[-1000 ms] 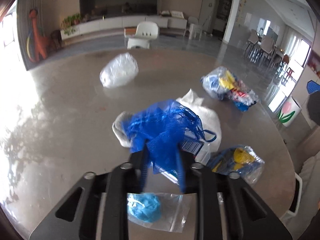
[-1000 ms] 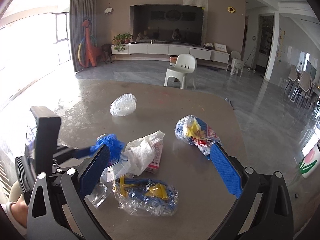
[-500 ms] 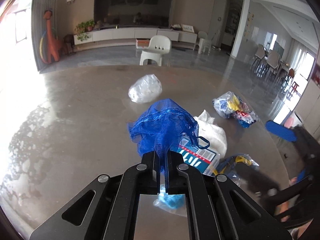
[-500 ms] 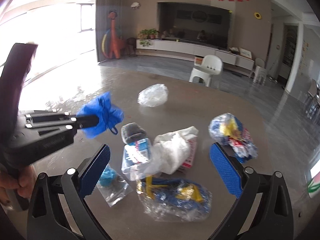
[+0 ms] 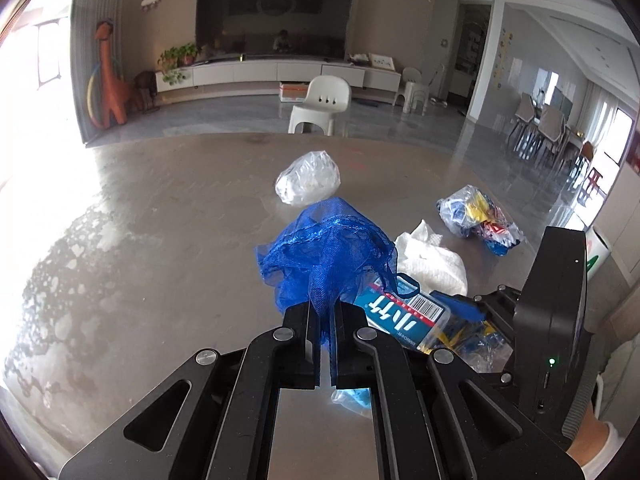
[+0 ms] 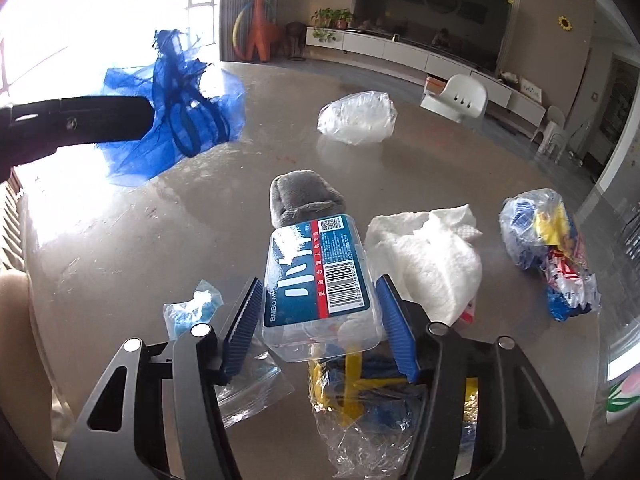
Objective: Collect trash
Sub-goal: 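Carry the mesh bag and bottle over the white bin with both tools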
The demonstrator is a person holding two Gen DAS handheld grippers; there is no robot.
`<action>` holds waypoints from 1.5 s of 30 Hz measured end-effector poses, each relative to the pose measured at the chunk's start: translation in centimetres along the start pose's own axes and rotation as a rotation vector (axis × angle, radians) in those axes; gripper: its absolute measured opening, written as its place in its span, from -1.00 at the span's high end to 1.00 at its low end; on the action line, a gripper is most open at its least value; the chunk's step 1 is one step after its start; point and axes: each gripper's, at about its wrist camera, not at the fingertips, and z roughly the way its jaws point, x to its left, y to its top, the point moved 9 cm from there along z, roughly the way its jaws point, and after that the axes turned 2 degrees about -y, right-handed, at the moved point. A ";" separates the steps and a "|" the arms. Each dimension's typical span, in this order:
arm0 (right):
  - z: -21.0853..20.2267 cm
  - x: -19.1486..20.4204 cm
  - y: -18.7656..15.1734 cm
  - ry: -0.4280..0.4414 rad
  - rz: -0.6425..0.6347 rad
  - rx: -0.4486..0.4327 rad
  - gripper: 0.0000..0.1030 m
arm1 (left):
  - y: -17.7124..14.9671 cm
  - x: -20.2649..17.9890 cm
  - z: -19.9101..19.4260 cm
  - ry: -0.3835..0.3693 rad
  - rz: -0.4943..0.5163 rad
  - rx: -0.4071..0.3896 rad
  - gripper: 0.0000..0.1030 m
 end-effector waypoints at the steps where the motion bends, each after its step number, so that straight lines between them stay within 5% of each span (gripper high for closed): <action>1: -0.4 -0.1 0.1 -0.003 0.004 -0.008 -0.15 | 0.1 0.0 -0.1 0.000 0.000 -0.002 0.96; 11: -10.2 -2.5 2.0 -0.012 0.099 -0.136 -0.15 | 1.2 -2.1 -3.5 -0.026 0.009 -0.054 0.96; 18: -17.4 -5.9 -0.3 -0.095 0.174 -0.192 -0.15 | 1.5 -7.4 -6.6 -0.101 0.065 -0.080 0.95; 34: -32.1 -16.8 -11.8 -0.408 0.381 -0.250 -0.15 | -0.8 -28.4 -9.4 -0.373 0.316 -0.086 0.95; 45: -36.9 -22.8 -21.8 -0.589 0.566 -0.229 -0.15 | -8.1 -43.2 -8.7 -0.603 0.496 0.031 0.95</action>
